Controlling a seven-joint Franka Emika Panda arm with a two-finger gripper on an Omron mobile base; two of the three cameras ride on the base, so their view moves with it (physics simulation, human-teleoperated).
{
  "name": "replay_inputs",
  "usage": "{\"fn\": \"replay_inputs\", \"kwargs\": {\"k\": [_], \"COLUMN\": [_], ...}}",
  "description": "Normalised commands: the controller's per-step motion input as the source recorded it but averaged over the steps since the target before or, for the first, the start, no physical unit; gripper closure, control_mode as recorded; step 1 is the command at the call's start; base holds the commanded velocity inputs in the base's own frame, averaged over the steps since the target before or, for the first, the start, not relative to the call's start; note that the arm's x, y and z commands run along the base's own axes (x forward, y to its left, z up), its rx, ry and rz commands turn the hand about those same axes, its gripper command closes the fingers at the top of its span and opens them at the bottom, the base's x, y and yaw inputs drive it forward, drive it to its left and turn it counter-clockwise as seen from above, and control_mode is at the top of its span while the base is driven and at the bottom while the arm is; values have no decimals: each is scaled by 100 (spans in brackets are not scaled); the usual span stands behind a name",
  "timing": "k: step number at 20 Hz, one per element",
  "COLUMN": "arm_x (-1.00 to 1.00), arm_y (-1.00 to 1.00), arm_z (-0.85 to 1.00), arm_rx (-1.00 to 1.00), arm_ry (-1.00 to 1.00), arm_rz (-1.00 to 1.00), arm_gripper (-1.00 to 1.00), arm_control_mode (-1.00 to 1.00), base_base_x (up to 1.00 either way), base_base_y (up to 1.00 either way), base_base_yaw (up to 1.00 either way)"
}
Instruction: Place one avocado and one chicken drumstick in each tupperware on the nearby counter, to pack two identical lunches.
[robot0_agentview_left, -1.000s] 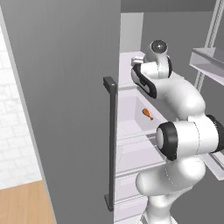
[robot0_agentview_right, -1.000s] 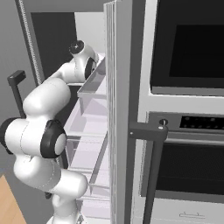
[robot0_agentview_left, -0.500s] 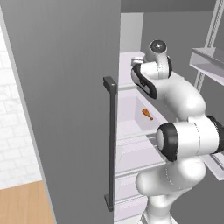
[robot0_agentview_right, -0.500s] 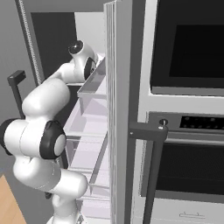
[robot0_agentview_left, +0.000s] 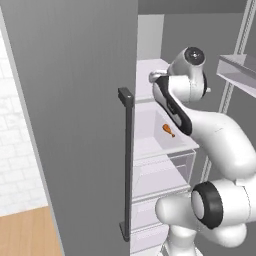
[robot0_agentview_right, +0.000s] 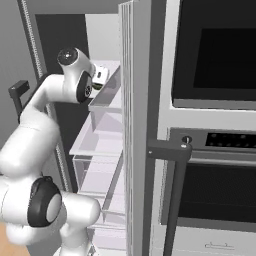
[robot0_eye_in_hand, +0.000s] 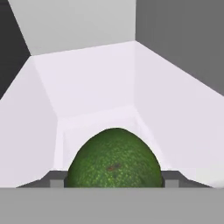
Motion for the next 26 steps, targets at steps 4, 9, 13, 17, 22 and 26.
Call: {"fn": "replay_inputs", "kwargs": {"k": [4,9,13,17,22,26], "arm_x": [-100,-100,-100,-100,-100,-100], "arm_y": [-11,-16,0,4,25,39], "arm_z": [38,10,-2,-13,-24,-20], "arm_rx": [1,2,0,0,-3,-6], "arm_ry": [-1,0,1,5,0,2], "arm_rz": [6,0,0,0,5,6], "arm_gripper": [100,100,100,100,100,100], "arm_control_mode": [-100,-100,-100,-100,-100,-100], "base_base_x": [0,0,0,0,0,0], "base_base_y": [0,0,0,0,0,0], "base_base_yaw": [0,0,0,0,0,0]}}
